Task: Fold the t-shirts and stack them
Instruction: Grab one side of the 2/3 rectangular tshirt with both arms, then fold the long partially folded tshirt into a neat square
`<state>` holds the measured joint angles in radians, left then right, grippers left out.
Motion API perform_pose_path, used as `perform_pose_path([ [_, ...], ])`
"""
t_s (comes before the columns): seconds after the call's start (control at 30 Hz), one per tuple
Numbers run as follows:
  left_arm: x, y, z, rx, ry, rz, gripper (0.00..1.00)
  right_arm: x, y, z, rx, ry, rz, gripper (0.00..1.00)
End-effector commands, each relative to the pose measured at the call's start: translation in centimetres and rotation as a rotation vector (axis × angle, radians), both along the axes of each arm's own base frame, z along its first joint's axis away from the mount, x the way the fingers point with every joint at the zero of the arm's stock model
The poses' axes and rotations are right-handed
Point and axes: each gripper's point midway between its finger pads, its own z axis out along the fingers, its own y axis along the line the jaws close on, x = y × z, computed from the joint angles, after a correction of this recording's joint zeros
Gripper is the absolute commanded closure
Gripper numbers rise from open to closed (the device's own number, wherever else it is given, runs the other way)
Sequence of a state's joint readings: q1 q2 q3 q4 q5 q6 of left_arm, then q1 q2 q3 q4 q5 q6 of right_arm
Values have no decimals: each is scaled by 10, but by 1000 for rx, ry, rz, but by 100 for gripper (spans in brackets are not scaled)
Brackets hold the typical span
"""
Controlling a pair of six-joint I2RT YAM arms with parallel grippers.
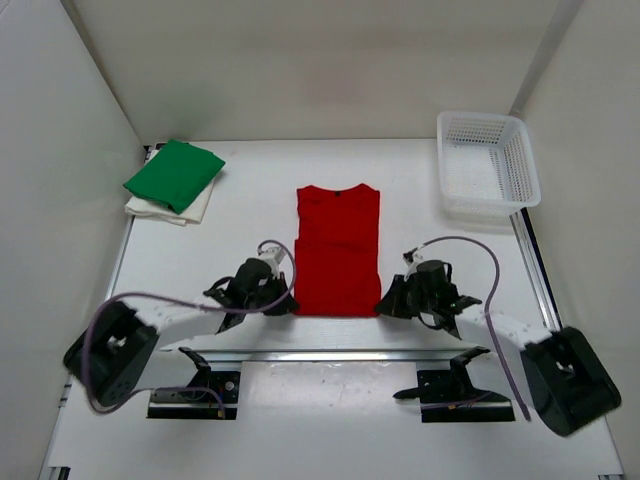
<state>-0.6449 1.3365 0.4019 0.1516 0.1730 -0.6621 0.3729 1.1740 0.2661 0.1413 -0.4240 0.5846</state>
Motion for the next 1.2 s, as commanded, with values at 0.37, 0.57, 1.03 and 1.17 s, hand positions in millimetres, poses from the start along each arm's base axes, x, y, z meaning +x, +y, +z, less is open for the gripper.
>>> perform_pose_path([
  [0.37,48,6,154,-132,-208,82,99,61,2,129,-33,-229,-25,100],
  [0.57,180,4,146,-85,-182,189,100,191,6,134,-32,-195,-29,100],
  [1.03,316,75,99,-130,-97,456,30,348,30,130,4,-212,15,59],
  [1.17,304,64,141,-172,-218,448,44,332,27,142,-26,-261,10,68],
])
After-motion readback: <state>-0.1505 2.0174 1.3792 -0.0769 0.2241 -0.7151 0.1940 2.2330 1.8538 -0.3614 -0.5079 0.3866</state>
